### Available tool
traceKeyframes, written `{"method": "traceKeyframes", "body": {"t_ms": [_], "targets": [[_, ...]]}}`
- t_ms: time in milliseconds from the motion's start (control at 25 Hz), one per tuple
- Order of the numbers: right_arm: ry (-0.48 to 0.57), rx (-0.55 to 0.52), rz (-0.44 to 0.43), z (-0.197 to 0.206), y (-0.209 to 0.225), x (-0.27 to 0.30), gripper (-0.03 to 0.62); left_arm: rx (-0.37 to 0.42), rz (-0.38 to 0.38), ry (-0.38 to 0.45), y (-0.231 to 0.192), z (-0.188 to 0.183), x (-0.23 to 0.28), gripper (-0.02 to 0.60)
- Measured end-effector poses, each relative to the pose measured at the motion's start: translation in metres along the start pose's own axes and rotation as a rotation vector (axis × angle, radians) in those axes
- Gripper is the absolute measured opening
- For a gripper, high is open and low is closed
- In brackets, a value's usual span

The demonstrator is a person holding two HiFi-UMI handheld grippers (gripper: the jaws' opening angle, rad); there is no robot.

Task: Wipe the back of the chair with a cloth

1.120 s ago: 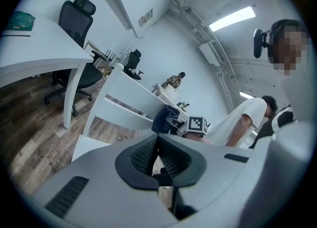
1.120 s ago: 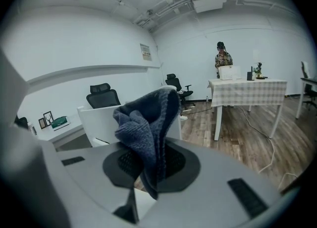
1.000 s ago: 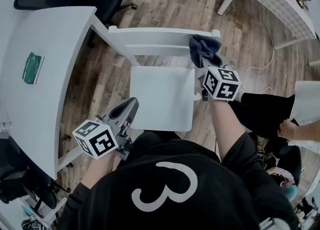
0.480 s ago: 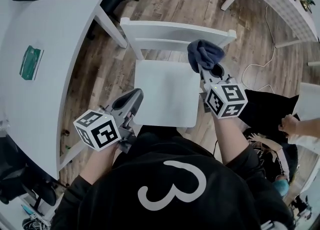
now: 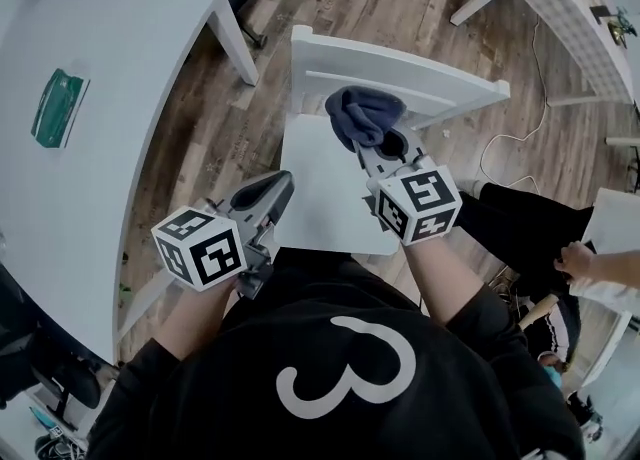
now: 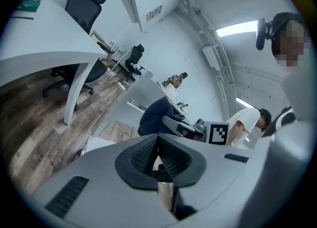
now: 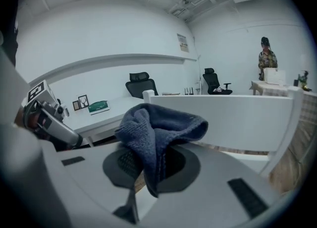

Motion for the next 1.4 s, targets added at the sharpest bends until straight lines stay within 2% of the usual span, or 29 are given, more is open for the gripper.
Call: {"method": "traceKeyframes", "body": {"t_ms": [240, 520, 1000, 1400], "targets": [[-0.011, -0.035, -0.019, -0.002, -0.029, 0.038, 0.052, -0.013, 0.000, 0.013, -0.018, -0.003, -0.018, 0.014], [-0.030, -0.045, 0.035, 0.001, -0.034, 0.069, 0.052, -0.032, -0.015, 0.037, -0.036, -0.001, -0.037, 0.014], [-0.069, 0.053, 0.137, 0.003, -0.025, 0.103, 0.052, -0.035, -0.046, 0.056, -0.052, 0.005, -0.054, 0.014], [-0.094, 0.073, 0.146, 0.001, -0.019, 0.108, 0.052, -0.038, -0.060, 0.068, -0.051, 0.009, -0.057, 0.014]]}}
Point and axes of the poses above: the fingertips, and each gripper's own axes: x forward along the fingers, y to its right, z out of its underside, the point moved 1 cm from there along -x, backward along the fingers, and after that the axes turned 12 degrees about z, right-handed, at the moved point
